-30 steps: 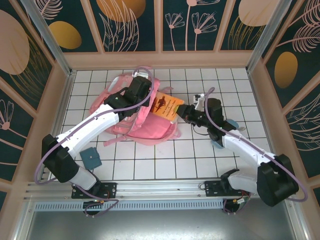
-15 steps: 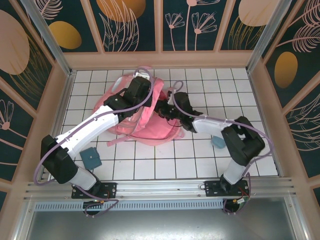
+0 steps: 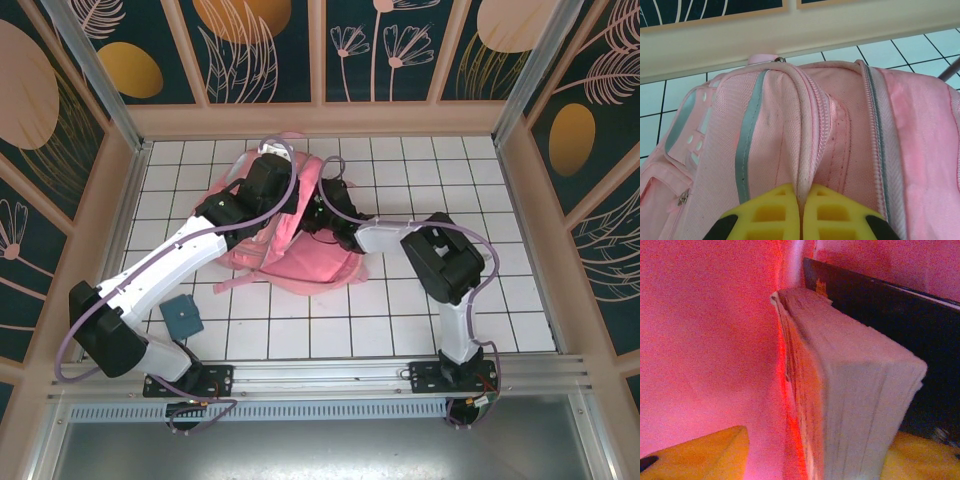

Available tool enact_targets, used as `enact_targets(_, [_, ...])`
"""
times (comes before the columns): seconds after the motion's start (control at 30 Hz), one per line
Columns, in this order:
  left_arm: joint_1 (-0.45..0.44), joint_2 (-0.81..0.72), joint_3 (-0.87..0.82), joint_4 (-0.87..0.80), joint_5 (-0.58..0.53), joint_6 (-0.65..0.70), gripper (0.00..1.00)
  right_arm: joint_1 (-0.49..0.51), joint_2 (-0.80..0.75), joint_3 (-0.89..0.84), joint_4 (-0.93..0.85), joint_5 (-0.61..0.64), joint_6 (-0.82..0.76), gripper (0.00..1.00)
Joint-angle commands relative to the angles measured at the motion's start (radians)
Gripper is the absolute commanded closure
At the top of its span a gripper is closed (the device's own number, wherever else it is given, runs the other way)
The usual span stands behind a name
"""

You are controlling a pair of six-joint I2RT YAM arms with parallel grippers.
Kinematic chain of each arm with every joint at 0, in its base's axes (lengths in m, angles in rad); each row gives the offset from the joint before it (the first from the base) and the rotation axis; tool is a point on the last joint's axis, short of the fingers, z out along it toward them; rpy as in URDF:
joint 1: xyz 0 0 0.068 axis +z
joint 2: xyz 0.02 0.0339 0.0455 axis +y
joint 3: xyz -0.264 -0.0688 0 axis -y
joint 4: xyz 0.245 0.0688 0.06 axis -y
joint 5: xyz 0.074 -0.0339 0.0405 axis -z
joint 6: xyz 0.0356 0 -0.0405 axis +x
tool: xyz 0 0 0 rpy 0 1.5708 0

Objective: Pack books, pencil case, and school supplies into a backpack

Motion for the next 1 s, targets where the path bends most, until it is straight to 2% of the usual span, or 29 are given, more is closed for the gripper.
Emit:
enact_targets(0.0, [-0.005, -0.056, 0.025, 0.163, -0.055, 0.007, 1.00, -0.008, -0.146, -0.098, 0.024, 0.039, -0.006, 0.33])
enact_targets(0.2, [-0.005, -0.043, 0.031, 0.176, -0.057, 0.002, 1.00, -0.049, -0.353, -0.299, -0.026, 0.022, -0.005, 0.30])
enact_targets(0.3, [-0.006, -0.034, 0.024, 0.185, -0.034, 0.004, 1.00, -0.067, -0.472, -0.383, -0.107, 0.062, -0.045, 0.30])
enact_targets(0.4, [-0.006, -0.008, 0.016, 0.196, 0.030, 0.012, 1.00, -0.112, -0.576, -0.435, -0.241, 0.118, -0.090, 0.31])
enact_targets(0.57, [-0.006, 0.071, 0.024, 0.218, 0.172, -0.033, 0.89, -0.232, -0.743, -0.521, -0.383, 0.190, -0.149, 0.31])
enact_targets(0.67, [-0.003, 0.136, 0.043, 0.231, 0.220, -0.073, 0.99, -0.289, -0.824, -0.529, -0.465, 0.221, -0.191, 0.30])
enact_targets(0.7, [-0.004, 0.163, 0.053, 0.240, 0.232, -0.078, 1.00, -0.307, -0.848, -0.528, -0.487, 0.224, -0.204, 0.30])
enact_targets(0.83, [-0.004, 0.294, 0.173, 0.235, 0.251, -0.096, 1.00, -0.344, -0.913, -0.525, -0.529, 0.221, -0.240, 0.30])
enact_targets(0.97, [0.004, 0.414, 0.336, 0.224, 0.213, -0.115, 1.00, -0.346, -0.925, -0.498, -0.563, 0.213, -0.285, 0.30])
